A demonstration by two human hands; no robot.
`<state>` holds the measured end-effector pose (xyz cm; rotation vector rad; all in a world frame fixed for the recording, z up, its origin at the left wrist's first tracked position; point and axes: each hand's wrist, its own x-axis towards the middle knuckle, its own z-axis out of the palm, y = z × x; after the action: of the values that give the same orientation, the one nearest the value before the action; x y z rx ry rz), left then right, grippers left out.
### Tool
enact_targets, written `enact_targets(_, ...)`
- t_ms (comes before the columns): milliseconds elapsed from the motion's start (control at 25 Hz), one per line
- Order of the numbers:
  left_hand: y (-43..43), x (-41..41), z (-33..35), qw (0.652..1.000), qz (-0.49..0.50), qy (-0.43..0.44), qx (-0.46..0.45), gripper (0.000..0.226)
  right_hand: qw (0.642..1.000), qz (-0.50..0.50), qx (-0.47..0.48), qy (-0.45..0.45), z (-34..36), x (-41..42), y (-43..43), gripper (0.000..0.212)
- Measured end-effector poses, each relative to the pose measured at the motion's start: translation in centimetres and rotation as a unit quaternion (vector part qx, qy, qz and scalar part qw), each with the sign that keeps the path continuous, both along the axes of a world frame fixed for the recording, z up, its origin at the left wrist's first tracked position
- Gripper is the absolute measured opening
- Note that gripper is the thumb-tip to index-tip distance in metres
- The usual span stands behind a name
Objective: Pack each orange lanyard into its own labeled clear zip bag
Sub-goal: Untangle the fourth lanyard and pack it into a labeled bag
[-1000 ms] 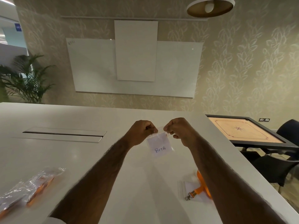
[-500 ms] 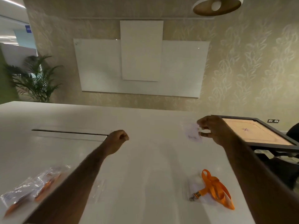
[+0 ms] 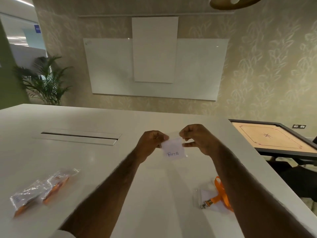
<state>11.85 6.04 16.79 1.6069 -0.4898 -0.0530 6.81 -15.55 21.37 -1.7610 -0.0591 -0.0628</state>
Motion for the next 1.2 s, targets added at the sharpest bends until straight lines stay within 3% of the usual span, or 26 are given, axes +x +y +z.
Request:
enact_targets(240, 1.0, -0.6, -0.3, 0.996, 0.019, 0.058, -0.064, 0.007, 0.998, -0.046, 0.036, 0.016, -1.0, 0.2, 0.5, 0.007)
enact_targets(440, 5.6, -1.6, 0.3, 0.99, 0.079, 0.102, -0.059, 0.012, 0.996, 0.017, 0.079, 0.037, -2.2, 1.6, 4.4, 0.011)
enact_targets(840, 26.2, -1.9, -1.6, 0.955, 0.282, 0.085, 0.039, 0.013, 0.989, 0.091, 0.09, 0.072, -6.3, 4.1, 26.7, 0.007)
enact_targets(1200, 40.8, 0.8, -5.4, 0.922, 0.351, 0.093, 0.136, 0.005, 0.974, 0.056, 0.155, 0.158, -10.8, 6.1, 43.6, 0.008)
